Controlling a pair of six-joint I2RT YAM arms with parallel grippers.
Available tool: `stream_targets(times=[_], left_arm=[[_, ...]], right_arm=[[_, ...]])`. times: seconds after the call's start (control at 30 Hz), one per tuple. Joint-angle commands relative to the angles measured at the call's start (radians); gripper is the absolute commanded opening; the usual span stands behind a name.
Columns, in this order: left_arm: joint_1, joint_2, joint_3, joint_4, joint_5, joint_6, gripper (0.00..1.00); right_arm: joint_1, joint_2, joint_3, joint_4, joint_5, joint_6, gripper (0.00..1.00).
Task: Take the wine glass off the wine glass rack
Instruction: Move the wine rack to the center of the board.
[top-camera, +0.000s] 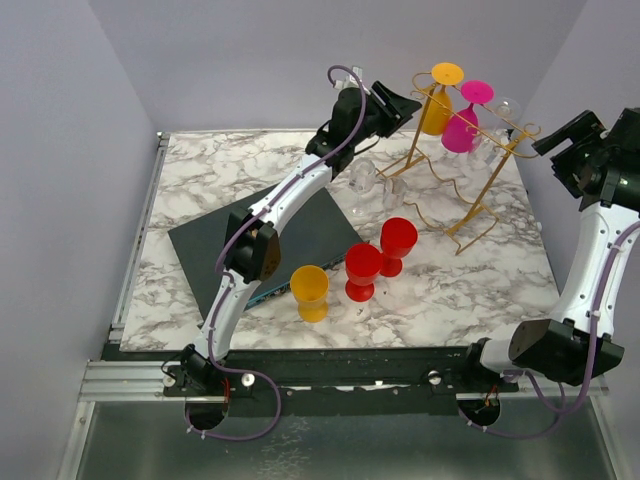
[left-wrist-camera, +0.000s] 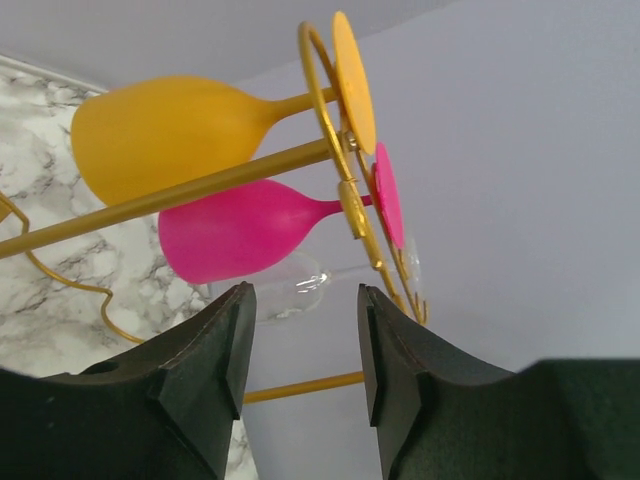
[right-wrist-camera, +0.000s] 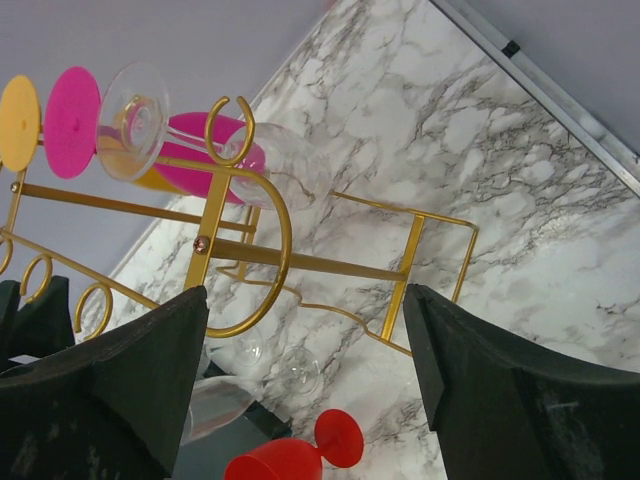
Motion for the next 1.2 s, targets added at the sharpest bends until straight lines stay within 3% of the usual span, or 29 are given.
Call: stream_targets(times=[0.0,0.4,0.7,1.17], left_arm=[[-0.004,0.023,0.046,0.082,-0.005,-0.027,0.49],[-0.002,0.09,0.122,0.09,-0.017,-0.033,0.48],[0.007,0.133,0.162,0.12,-0.016,-0.063,0.45],[0.021,0.19,0.226,0.178,-0.056,-0.079,0.28]], right_arm=[[-0.004,-0.031,-0.056,0.073,-0.048,0.019,0.83],[-0.003,-0.023,-0.094,0.104,-0.083,0.039,0.64],[-0.003,0.007,-0.089,0.127,-0.094,0.05,0.55],[-0.003,0.039,-0.099,0.136,-0.175,0.071,0.13]])
